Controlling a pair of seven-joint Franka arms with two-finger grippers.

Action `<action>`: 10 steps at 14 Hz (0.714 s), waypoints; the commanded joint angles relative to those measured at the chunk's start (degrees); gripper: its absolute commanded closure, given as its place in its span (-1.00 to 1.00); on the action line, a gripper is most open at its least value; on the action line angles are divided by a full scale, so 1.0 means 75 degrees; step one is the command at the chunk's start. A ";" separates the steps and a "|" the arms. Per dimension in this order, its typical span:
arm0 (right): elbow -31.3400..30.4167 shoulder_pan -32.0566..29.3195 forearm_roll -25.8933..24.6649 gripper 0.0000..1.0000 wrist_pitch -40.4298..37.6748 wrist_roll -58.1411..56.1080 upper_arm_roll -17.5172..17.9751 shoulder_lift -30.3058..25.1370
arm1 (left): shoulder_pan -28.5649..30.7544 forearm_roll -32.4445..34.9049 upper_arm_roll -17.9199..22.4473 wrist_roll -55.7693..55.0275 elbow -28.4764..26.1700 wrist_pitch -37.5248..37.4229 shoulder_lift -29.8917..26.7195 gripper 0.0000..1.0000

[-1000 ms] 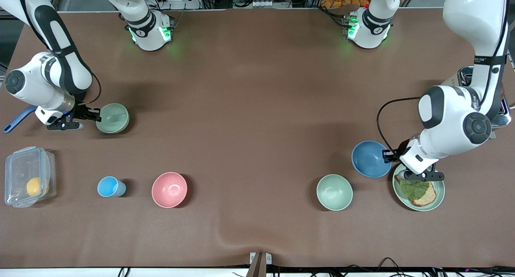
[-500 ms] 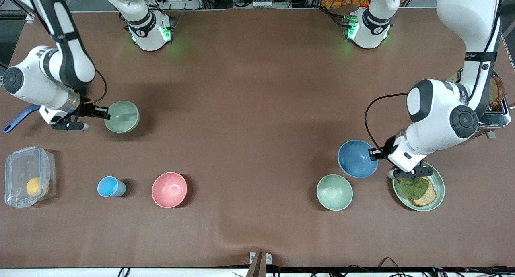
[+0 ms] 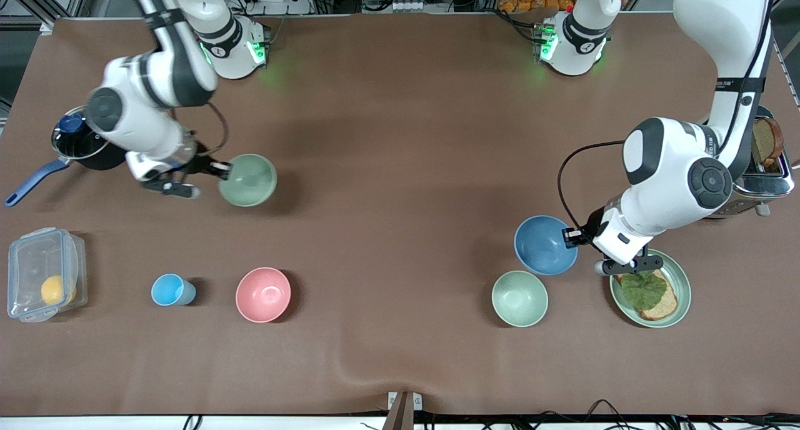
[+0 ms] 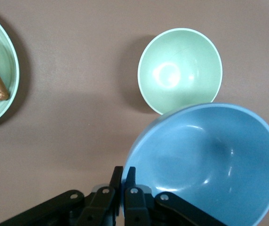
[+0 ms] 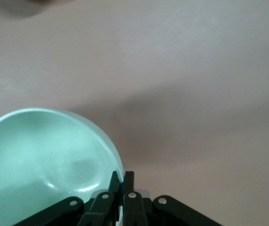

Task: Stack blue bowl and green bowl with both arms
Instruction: 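Lift both bowls and carry them toward the middle of the table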

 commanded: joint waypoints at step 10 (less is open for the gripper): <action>0.0870 0.3701 0.0091 1.00 0.1666 0.4511 -0.0093 0.1674 | -0.0071 -0.0162 -0.0184 -0.0433 0.0052 -0.0051 -0.0130 1.00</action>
